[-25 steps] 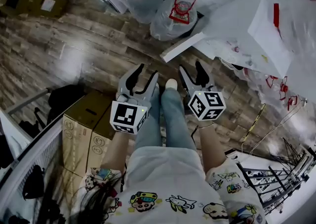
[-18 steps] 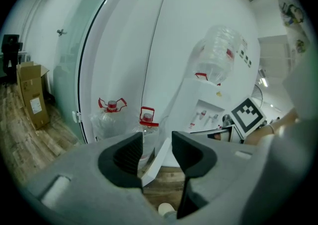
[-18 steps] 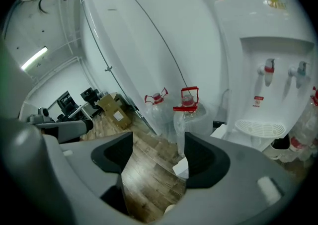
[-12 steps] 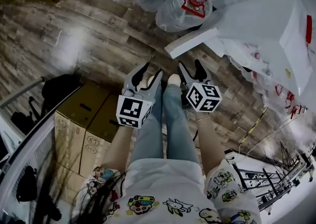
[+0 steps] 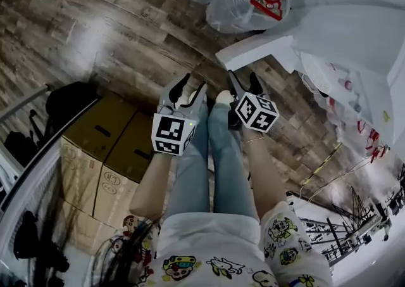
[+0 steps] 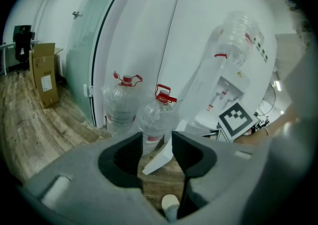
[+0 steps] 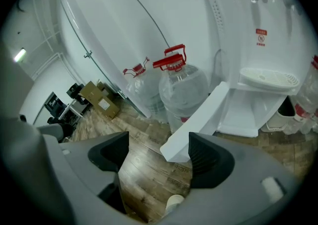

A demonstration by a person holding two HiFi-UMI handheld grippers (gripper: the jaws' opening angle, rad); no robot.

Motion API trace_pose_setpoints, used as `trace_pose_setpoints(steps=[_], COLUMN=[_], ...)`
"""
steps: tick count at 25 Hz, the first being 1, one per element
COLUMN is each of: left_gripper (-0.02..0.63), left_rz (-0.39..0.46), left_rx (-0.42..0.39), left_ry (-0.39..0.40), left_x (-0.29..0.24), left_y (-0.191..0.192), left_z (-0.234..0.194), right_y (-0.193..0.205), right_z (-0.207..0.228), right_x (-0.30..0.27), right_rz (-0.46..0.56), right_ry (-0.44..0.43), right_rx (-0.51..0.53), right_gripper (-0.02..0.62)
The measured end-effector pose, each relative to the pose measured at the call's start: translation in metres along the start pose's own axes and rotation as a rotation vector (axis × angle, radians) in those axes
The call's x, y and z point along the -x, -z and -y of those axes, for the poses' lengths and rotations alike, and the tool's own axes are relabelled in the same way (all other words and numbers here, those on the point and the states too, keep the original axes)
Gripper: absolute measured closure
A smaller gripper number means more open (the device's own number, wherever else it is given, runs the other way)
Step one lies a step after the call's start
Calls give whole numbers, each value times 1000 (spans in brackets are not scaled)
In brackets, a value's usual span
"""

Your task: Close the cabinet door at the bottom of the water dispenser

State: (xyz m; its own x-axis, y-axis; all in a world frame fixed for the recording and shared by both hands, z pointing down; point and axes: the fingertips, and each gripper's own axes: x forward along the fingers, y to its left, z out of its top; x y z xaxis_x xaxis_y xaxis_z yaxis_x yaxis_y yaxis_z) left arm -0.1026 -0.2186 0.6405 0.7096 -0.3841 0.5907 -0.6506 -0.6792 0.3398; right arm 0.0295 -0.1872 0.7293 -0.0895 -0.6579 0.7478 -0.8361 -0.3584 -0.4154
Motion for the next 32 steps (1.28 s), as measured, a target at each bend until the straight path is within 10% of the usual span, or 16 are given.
trace_pose_setpoints(steps=[32], left_gripper=[428], left_rz=[-92], left_rx=[73], left_ry=[-2], left_x=[-39], left_y=[60], left_z=[-30], right_y=[53], right_z=[47], right_x=[-87], right_rz=[-166], right_ry=[249], right_rx=[-181], right_gripper=[281])
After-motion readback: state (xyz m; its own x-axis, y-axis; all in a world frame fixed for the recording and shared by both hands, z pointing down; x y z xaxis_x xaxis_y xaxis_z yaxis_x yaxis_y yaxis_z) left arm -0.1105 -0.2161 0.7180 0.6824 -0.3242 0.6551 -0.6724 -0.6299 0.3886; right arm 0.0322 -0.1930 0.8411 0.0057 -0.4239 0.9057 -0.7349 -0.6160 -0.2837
